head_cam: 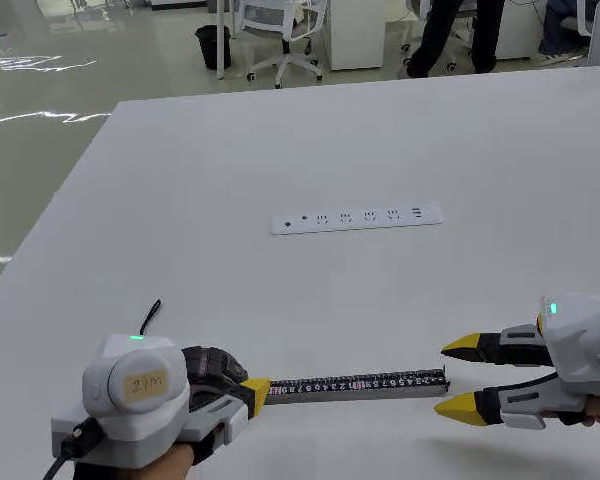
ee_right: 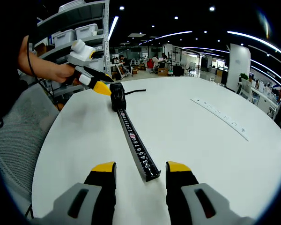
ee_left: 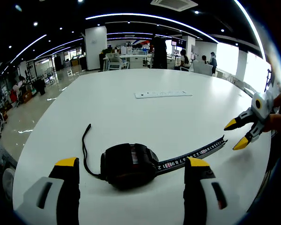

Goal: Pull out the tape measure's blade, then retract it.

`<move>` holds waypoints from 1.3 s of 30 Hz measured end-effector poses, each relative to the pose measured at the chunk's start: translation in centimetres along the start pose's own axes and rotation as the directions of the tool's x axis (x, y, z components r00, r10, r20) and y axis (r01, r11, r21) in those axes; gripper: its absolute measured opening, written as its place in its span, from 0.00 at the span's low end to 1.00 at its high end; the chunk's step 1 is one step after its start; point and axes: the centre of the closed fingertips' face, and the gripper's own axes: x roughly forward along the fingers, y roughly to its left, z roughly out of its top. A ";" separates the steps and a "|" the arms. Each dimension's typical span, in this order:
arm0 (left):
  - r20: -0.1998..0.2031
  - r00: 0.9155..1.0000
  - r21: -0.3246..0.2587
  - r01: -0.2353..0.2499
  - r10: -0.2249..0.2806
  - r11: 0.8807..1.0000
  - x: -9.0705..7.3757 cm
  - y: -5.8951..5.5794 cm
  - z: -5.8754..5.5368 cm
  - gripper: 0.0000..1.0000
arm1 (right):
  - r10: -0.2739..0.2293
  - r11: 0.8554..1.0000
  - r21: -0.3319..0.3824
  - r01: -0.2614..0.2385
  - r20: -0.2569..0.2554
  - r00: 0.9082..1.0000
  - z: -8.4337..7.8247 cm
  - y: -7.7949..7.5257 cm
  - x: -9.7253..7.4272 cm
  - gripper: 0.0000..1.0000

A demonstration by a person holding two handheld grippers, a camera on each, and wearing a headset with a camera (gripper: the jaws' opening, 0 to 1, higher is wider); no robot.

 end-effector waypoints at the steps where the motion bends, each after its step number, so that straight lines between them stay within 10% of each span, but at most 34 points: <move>1: 0.000 1.000 0.000 0.001 -0.001 1.000 0.0 0.0 0.1 0.90 | 0.015 1.000 0.002 -0.015 0.007 1.000 0.2 0.0 -0.1 0.42; 39: -0.010 0.998 -0.057 -0.060 0.059 0.997 1.9 0.8 -0.6 0.87 | 0.224 0.961 -0.146 -0.235 -0.088 0.971 -1.8 -0.6 1.8 0.16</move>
